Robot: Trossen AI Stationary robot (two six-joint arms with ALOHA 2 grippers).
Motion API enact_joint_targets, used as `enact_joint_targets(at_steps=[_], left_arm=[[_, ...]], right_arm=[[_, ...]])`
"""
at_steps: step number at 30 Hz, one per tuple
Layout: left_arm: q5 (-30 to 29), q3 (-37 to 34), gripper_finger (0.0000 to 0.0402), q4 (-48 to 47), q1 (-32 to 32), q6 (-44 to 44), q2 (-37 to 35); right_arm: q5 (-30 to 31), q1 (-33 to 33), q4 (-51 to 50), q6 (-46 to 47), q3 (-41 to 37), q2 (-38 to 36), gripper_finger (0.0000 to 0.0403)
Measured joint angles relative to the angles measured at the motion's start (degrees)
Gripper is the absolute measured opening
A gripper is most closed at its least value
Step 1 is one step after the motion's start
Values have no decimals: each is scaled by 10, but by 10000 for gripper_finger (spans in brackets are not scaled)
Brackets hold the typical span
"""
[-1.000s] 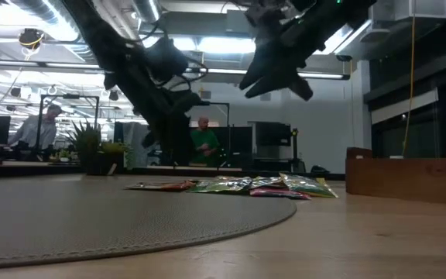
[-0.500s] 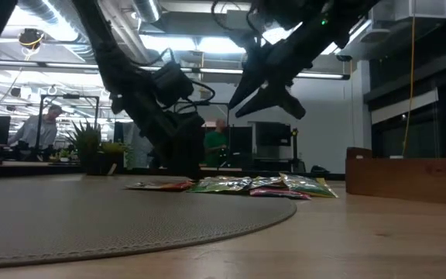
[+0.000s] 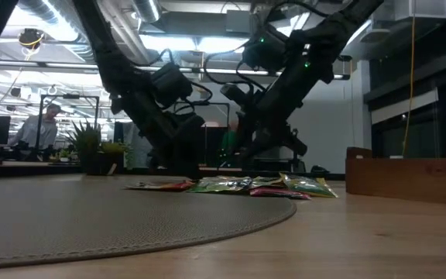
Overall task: Pick & Place Tea
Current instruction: Put the orange tea bag into the middle section of the wooden organizer
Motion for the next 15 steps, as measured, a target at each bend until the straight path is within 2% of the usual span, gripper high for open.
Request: enact_joint_targets(at_steps=[7,15], left_arm=[[-13,1,2,6,27,27,-56],[-10,1,2,-10,41,47,-26]], right_arm=[[-1,-16,3,-13,0,0,94],[-15,-22,25,-16,0,0,94]])
